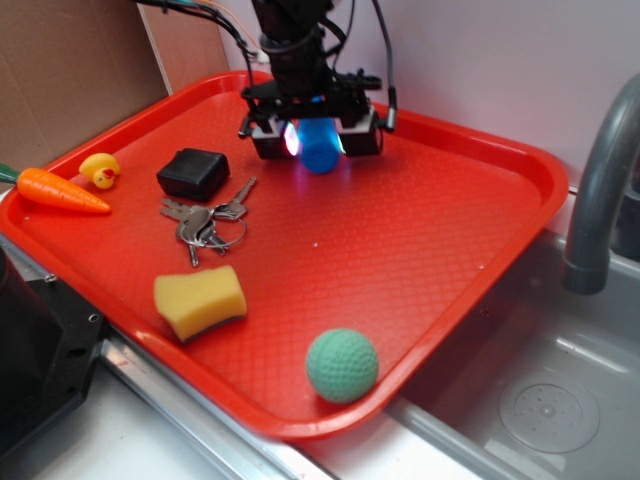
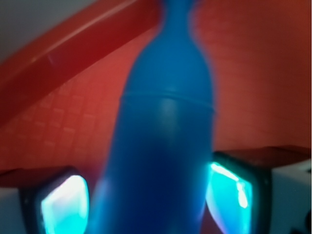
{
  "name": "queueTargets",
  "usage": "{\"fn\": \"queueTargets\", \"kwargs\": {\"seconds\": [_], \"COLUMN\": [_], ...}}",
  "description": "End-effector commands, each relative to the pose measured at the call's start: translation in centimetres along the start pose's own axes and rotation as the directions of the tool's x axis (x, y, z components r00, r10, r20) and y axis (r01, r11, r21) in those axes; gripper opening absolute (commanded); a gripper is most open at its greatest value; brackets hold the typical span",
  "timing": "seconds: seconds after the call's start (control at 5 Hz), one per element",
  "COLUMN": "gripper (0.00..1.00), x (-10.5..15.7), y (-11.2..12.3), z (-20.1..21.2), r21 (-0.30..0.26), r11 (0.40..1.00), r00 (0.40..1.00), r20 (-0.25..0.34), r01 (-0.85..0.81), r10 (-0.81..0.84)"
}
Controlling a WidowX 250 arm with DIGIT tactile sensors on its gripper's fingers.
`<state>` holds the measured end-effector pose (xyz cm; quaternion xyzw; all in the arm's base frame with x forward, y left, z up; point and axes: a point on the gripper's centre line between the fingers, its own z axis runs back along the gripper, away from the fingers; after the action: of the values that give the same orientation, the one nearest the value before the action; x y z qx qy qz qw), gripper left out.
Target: Grab the blue bottle.
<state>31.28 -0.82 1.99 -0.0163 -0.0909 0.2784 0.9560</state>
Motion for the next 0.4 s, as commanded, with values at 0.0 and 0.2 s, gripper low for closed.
{"fn": "queueTargets", "kwargs": {"seconds": [0.0,0.2], "gripper": [0.00,0.00], "x": [-1.1,-5.2], "y": [1.2,2.8], "z": [6.1,11.7], "r21": [0.022,-0.087], "r11": [0.962,0.909], "r00": [0.959,0.912], "r20": [-0.093,-0.012], "r01": [0.272,0.407], "r10": [-0.269,-0.410]}}
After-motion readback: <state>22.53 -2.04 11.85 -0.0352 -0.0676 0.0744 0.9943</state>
